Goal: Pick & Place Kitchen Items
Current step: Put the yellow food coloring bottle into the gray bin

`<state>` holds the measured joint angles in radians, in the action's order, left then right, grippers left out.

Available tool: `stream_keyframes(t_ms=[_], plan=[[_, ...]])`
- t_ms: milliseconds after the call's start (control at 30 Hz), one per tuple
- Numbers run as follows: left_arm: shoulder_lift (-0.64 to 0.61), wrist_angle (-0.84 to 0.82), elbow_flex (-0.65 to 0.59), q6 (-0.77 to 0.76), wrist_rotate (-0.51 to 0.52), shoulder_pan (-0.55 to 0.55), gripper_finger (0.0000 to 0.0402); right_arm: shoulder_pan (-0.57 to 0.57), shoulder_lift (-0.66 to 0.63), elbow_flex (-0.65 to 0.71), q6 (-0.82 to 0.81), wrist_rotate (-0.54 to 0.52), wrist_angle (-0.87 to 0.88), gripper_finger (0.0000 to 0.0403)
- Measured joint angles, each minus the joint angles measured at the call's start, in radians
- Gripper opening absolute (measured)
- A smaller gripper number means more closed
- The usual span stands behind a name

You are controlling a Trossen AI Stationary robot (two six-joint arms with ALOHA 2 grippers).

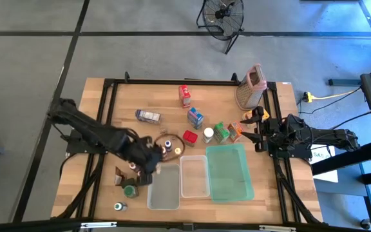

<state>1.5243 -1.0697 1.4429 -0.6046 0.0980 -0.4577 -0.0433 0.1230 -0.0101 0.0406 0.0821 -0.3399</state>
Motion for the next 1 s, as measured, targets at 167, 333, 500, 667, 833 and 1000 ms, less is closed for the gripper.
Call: stream_keyframes(t_ms=[167, 333, 500, 667, 833, 1000], plan=[[0.085, -0.004, 0.0, -0.01, -0.014, -0.008, 0.015, 0.0, 0.0, 0.0, -0.008, 0.0, 0.0, 0.0221], [0.128, -0.003, 0.0, 0.033, -0.014, 0.004, 0.0147, 0.0, 0.0, 0.0, -0.008, 0.0, 0.0, 0.0221], [0.159, 0.004, -0.023, 0.077, 0.01, 0.015, 0.0147, 0.0, 0.0, 0.0, -0.037, 0.001, 0.0, 0.0221], [0.17, 0.036, -0.072, 0.078, 0.023, 0.013, 0.0148, 0.0, 0.0, 0.0, -0.041, 0.009, 0.001, 0.0221], [0.168, 0.109, -0.113, 0.077, 0.039, 0.006, 0.0146, 0.0, 0.0, 0.0, -0.041, 0.009, 0.001, 0.0221], [0.167, 0.165, -0.161, 0.076, 0.09, -0.01, 0.0148, 0.0, 0.0, 0.0, -0.041, 0.009, 0.001, 0.0222]])
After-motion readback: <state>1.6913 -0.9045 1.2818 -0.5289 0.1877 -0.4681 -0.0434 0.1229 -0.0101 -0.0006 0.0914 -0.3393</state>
